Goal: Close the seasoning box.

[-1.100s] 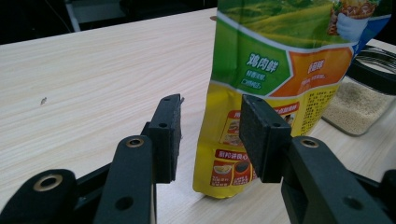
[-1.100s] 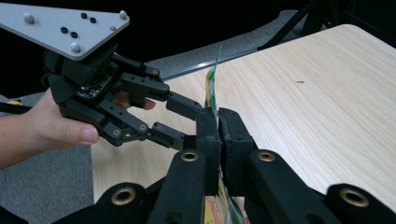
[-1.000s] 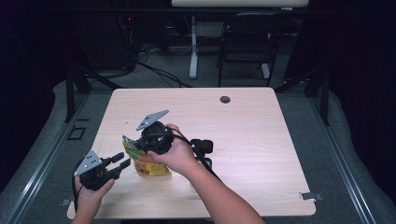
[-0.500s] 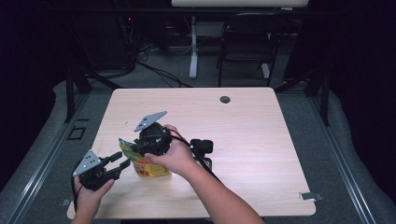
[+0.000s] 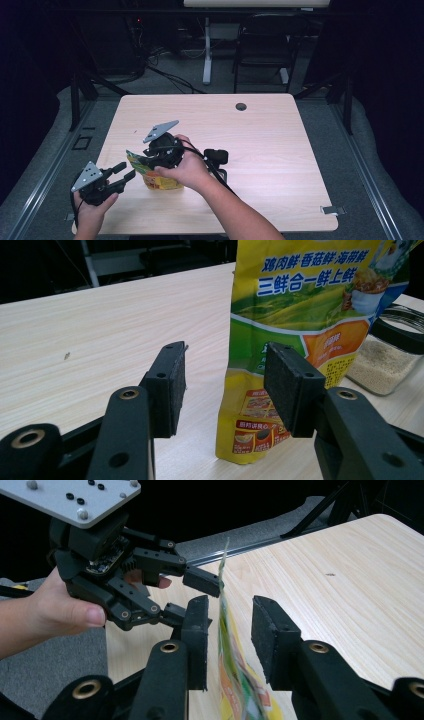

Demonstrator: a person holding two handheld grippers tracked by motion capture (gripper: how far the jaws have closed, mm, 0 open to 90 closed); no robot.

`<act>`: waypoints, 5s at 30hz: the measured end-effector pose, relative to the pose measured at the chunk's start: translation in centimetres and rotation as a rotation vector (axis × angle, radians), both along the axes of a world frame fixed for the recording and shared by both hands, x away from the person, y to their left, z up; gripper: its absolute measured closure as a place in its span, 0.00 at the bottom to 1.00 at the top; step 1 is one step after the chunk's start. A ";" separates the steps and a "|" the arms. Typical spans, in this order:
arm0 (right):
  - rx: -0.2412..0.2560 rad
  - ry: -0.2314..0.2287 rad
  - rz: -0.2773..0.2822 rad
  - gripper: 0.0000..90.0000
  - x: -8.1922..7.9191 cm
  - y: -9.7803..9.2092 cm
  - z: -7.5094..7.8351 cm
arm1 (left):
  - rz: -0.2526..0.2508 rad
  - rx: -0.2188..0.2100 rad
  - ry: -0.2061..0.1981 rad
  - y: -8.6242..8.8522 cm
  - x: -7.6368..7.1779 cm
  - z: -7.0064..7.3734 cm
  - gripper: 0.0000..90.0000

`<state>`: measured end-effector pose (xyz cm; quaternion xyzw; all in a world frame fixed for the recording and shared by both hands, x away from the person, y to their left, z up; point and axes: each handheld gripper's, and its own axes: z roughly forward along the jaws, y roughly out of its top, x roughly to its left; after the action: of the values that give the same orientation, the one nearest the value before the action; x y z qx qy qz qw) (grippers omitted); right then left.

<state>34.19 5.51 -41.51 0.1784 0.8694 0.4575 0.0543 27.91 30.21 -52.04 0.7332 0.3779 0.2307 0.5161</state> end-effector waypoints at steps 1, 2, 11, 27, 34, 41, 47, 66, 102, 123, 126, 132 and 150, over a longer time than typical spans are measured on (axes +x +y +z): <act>0.007 -0.001 0.000 0.76 -0.2 0.0 0.1 | 0.001 0.004 -0.002 0.1 0.0 0.1 0.57; 0.007 -0.001 0.000 0.76 -0.2 0.0 0.1 | 0.001 0.004 -0.002 0.1 0.0 0.1 0.57; 0.025 -0.024 0.008 0.74 -1.1 -1.0 1.2 | 0.031 0.002 -0.004 0.6 0.0 0.1 0.57; 0.115 -0.081 -0.127 0.66 -2.2 -7.6 2.2 | 0.057 -0.005 -0.003 0.9 0.0 0.0 0.57; 0.115 -0.100 -0.199 0.65 -2.2 -10.5 1.8 | 0.059 -0.005 -0.001 0.9 0.1 0.0 0.58; 0.128 -0.135 -0.287 0.64 -1.9 -13.3 1.5 | 0.062 -0.007 -0.001 1.0 0.1 0.0 0.57; 0.141 -0.121 -0.356 0.65 -1.3 -15.8 1.4 | 0.068 -0.011 -0.001 1.2 0.1 0.1 0.58; 0.107 -0.101 -0.464 0.78 -0.1 -19.1 -0.7 | 0.071 -0.013 0.001 1.1 0.1 0.0 0.58; 0.069 -0.028 -0.536 1.00 2.1 -19.7 -3.4 | 0.066 -0.008 -0.001 1.1 0.1 0.0 0.58; 0.082 -0.022 -0.494 1.00 1.4 -18.8 -3.9 | 0.053 -0.021 0.003 0.4 -0.4 0.6 0.64; 0.083 -0.024 -0.486 1.00 1.3 -18.8 -3.9 | 0.052 -0.031 0.001 -0.1 -0.7 1.1 0.65; 0.111 -0.030 -0.464 1.00 1.1 -18.8 -3.8 | 0.024 0.007 -0.005 -1.2 -1.9 1.9 0.69; 0.142 -0.028 -0.455 0.98 1.1 -18.9 -4.0 | -0.097 0.024 -0.009 -6.7 -3.8 1.5 0.82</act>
<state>35.26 -13.37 -45.47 0.3666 0.7717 0.4959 0.1553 24.13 23.50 -50.55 0.7557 0.3368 0.2130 0.5197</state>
